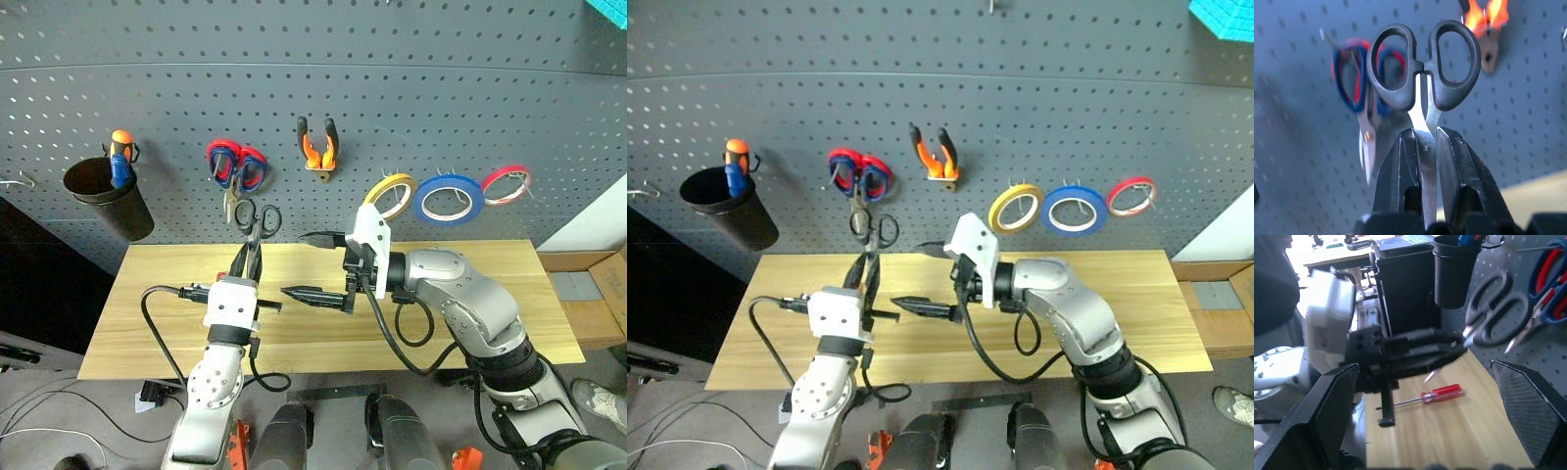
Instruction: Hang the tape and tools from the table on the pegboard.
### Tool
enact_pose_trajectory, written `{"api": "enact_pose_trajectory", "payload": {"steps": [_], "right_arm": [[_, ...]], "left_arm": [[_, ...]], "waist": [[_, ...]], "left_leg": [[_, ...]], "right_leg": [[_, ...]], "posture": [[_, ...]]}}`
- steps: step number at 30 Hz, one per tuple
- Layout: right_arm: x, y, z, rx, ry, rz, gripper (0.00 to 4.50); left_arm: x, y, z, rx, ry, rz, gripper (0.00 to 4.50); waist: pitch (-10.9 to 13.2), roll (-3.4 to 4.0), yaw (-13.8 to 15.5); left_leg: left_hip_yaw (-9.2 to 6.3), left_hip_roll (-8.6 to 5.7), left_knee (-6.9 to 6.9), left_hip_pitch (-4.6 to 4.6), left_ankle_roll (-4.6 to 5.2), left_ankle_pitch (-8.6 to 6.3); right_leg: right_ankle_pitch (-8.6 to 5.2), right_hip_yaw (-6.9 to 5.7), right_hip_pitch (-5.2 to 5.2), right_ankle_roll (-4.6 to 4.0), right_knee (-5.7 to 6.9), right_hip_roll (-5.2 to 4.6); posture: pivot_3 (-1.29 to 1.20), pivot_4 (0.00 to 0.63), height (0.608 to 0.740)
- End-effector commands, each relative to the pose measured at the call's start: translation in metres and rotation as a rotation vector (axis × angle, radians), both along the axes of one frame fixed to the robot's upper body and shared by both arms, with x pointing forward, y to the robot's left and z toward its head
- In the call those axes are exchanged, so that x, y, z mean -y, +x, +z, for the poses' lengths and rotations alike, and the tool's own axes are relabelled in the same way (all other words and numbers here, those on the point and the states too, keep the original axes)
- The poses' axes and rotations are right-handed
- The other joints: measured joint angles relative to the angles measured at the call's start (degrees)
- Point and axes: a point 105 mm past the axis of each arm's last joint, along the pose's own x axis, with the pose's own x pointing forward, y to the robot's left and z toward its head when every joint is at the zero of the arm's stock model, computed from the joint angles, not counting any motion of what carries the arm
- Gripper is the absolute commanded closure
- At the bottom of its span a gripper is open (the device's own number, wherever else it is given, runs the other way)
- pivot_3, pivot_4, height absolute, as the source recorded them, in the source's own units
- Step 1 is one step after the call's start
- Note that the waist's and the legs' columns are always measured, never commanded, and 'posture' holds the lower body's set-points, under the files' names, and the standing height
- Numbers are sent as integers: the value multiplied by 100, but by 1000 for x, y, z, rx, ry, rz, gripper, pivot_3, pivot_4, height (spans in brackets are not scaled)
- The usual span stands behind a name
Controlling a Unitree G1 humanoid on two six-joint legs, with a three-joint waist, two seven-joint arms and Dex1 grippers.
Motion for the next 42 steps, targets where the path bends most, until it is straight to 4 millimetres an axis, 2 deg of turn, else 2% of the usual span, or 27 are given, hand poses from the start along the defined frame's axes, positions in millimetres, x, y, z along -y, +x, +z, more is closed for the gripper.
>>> {"api": "enact_pose_trajectory", "payload": {"steps": [1, 4, 8, 14, 20, 24, 35, 39, 42], "right_arm": [[-2, 7, 31, 99, 91, -35, 0], [-3, 27, 47, 152, 141, -159, 0], [0, 37, 47, 166, 155, -218, 0], [1, 36, 41, 175, 131, -214, 0], [1, 36, 57, 213, 186, -225, 0], [1, 35, 60, 223, 190, -222, 0], [-1, 33, 61, 230, 180, -212, 0], [-2, 33, 61, 238, 174, -207, 0], [-3, 30, 66, 237, 201, -194, 0]], "left_arm": [[-8, -1, 20, 70, -15, 51, 4315], [-13, 1, 27, 76, -33, 72, 4315], [-17, 4, 31, 77, -65, 100, 4315], [-23, 4, 34, 84, -77, 143, 4315], [-28, 10, 26, 33, -97, 164, 4315], [-32, 16, 24, 14, -106, 180, 4315], [-40, 40, 13, -81, -92, 185, 4315], [-49, 56, 7, -133, -108, 231, 4315], [-52, 74, 11, -128, -123, 237, 4315]], "waist": [[-22, -1, -4], [-60, 8, -38], [-128, 4, -36], [-184, 1, -33], [-226, 5, -34], [-230, 4, -37], [-246, 4, -43], [-248, 3, -43], [-248, 2, -42]], "left_leg": [[2, 1, 0, 1, 0, 0], [6, 3, -1, 3, -2, 1], [4, 3, -1, 3, -10, 5], [6, 2, 0, 4, -8, 4], [8, 3, 0, 12, -3, 2], [9, 2, 1, 20, -3, 2], [15, 0, 4, 25, -5, 4], [15, -3, 9, 30, -4, 4], [20, -8, 11, 36, -4, 4]], "right_leg": [[1, 1, -1, -1, 0, 2], [2, 3, -4, -2, 6, 5], [5, 2, -4, -4, 8, 8], [11, 4, -2, -6, 8, 10], [13, 6, 1, -8, 15, 12], [13, 7, 4, -8, 23, 14], [13, 13, 3, -9, 36, 14], [12, 13, 3, -9, 50, 15], [12, 15, 3, -9, 65, 16]], "posture": [[13, 163, 740], [9, 157, 740], [7, 147, 740], [6, 142, 740], [8, 139, 740], [6, 139, 740], [1, 142, 740], [2, 145, 740], [1, 148, 740]]}}
